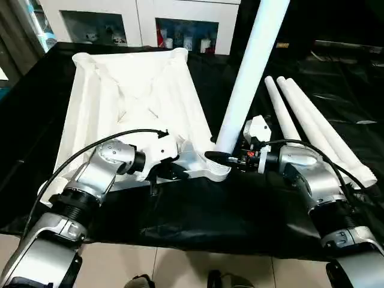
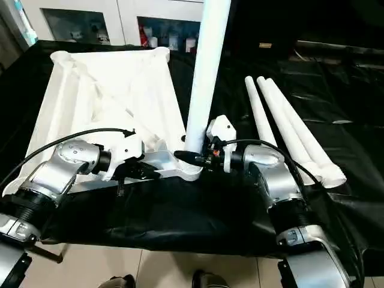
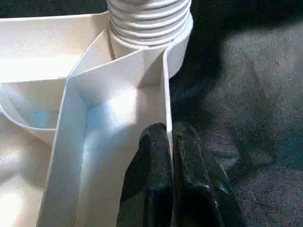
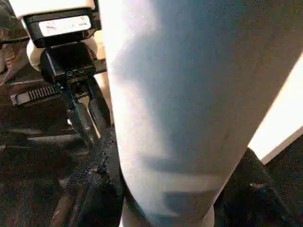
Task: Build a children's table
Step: Rotate leg to tighten
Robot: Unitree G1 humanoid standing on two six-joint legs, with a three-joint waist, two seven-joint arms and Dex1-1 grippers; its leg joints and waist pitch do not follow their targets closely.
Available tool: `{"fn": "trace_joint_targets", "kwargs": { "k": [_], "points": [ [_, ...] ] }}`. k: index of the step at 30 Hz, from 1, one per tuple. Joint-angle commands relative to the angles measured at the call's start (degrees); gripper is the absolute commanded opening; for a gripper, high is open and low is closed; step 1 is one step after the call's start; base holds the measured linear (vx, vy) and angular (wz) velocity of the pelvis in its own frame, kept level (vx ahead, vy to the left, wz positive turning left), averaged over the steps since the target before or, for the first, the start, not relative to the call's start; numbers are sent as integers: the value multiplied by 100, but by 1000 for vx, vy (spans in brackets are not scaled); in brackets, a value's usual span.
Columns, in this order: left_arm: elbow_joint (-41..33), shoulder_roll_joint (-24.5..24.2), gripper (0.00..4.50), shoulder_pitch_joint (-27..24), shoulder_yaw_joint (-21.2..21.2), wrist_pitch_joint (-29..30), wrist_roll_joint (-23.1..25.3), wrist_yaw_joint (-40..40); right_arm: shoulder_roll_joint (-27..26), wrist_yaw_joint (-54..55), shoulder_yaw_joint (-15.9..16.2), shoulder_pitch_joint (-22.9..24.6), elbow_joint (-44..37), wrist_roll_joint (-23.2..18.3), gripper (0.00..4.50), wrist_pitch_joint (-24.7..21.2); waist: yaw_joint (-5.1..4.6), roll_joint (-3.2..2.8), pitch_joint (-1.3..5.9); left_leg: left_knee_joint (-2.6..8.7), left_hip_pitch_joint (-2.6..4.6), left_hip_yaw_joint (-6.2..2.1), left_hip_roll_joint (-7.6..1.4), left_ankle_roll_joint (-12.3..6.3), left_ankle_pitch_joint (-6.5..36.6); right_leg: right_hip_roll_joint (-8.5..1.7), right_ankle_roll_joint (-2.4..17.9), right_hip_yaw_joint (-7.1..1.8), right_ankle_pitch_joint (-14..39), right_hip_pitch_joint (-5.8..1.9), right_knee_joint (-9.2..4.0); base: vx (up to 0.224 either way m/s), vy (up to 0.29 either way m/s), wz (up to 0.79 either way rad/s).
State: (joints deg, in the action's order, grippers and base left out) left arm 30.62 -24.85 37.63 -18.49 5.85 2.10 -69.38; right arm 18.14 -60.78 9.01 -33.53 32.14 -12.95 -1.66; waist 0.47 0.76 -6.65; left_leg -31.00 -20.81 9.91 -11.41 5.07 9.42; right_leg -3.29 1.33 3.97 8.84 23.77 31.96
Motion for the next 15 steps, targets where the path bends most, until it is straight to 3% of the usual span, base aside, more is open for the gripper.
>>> {"fn": "trace_joint_targets", "kwargs": {
  "k": [1,5,11,15],
  "points": [
    [-81,98,0,121,-153,-188,12,-163,22,626,212,461,954,620,191,-334,1,-70,97,436,104,-137,-179,-195,2738,-498,485,-273,4160,-60,-637,0,0,0],
    [-65,133,0,144,-139,-177,15,-109,5,776,179,499,940,623,191,-316,-17,-63,77,442,126,-166,-155,-188,2834,-509,301,-229,4568,-52,-713,0,0,0],
    [-16,172,0,181,-122,-153,35,-26,-27,965,161,575,883,653,191,-299,-25,-99,71,518,101,-192,-205,-170,2841,-506,513,-220,3952,-104,-681,0,0,0],
    [101,321,0,302,-40,-19,66,283,-180,1832,-3,472,1119,755,191,-316,-47,-88,58,528,118,-190,-193,-118,2994,-506,548,-217,3921,-98,-686,0,0,0]
  ]
}}
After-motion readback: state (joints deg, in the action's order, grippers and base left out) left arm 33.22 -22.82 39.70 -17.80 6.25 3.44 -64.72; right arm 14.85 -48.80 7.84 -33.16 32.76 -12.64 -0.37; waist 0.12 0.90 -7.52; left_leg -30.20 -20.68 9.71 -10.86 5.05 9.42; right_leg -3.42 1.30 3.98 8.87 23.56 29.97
